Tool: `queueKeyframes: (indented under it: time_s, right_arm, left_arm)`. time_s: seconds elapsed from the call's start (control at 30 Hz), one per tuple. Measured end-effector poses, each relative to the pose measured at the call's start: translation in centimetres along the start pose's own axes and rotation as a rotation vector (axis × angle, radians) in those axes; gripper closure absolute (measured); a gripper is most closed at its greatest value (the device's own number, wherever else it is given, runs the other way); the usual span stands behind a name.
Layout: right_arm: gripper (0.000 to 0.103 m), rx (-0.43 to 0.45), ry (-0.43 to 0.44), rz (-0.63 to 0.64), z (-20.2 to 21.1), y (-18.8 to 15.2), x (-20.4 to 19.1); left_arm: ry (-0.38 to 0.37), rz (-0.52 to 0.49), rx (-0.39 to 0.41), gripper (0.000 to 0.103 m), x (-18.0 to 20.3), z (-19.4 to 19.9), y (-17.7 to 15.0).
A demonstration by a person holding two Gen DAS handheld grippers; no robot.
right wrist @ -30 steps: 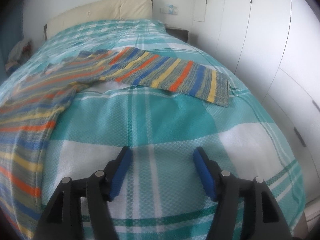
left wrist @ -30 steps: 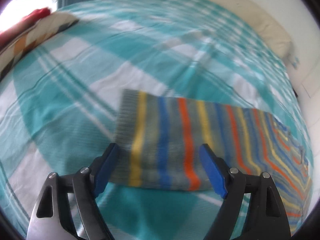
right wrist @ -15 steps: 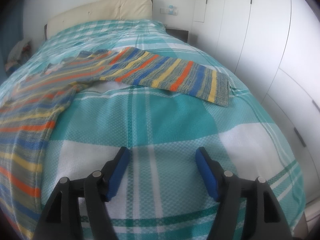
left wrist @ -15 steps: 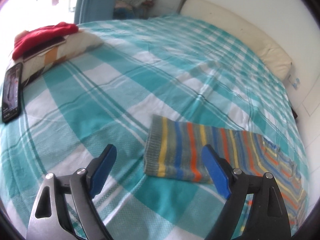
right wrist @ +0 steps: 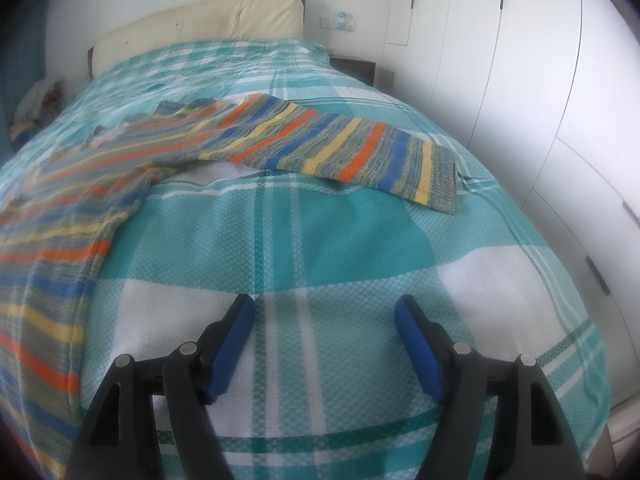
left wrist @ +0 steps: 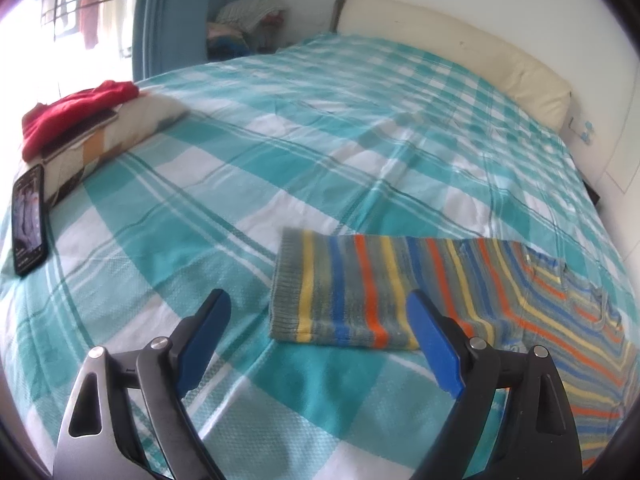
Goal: Fold small clothes
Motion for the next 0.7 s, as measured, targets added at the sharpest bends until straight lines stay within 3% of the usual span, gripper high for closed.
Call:
queueKeyframes:
  time_s: [0.7]
  right_arm:
    - [0.029,0.002,-0.003,0.001,-0.06,-0.06,0.00]
  left_arm:
    - [0.028,-0.046,0.029,0.011,1.09,0.66,-0.16]
Point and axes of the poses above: each gripper's, at about its wrist camera, not at the fingertips, and z roughly against the way its jaws point, x to its right, y to its top, the point moved 2 cm from there along -z, roughly the way its jaws point, and after that the axes turned 4 degrees about -z, right-handed, at the moved point
